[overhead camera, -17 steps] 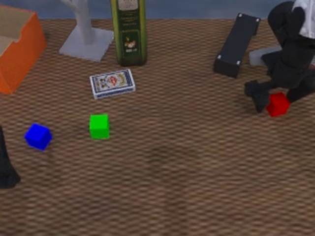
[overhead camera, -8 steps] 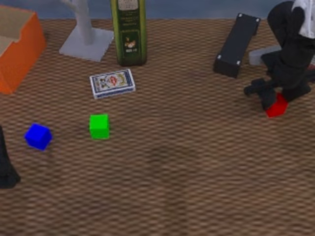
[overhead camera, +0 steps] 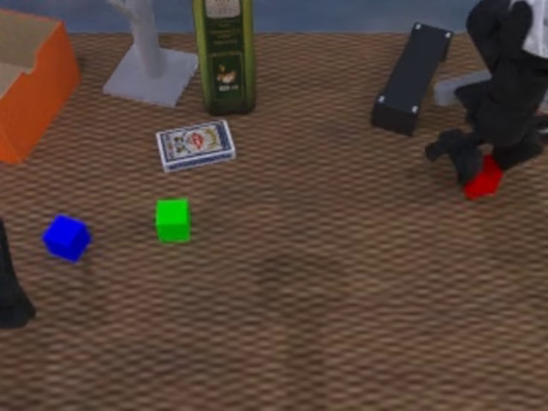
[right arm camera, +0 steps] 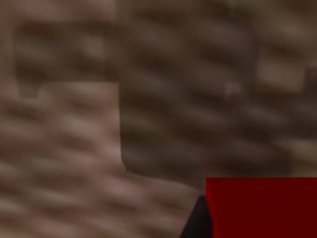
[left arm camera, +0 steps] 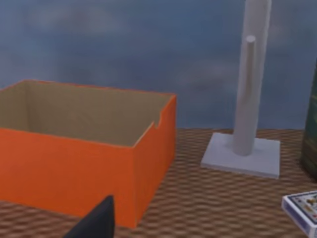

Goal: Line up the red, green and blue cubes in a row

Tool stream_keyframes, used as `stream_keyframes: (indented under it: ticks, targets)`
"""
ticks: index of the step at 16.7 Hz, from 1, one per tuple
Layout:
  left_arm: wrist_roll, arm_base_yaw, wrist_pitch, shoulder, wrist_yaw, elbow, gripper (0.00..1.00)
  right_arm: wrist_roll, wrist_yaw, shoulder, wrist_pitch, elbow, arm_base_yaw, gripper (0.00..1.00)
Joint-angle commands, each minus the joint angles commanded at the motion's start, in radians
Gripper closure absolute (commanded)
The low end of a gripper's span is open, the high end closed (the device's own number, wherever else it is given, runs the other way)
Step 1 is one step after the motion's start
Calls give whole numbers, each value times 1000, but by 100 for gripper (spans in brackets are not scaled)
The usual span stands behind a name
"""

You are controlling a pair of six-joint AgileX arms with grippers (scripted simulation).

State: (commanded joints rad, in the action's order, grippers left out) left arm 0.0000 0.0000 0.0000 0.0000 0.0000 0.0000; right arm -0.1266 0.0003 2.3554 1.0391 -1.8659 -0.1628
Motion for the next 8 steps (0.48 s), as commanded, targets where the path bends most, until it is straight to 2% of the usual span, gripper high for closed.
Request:
stream_keyframes:
  ticks: [4, 8]
  targets:
    - [0, 0, 0, 0, 0, 0, 0, 0, -1, -32, 159, -110, -5, 100]
    - [0, 0, 0, 0, 0, 0, 0, -2, -1, -48, 199, -145, -7, 100]
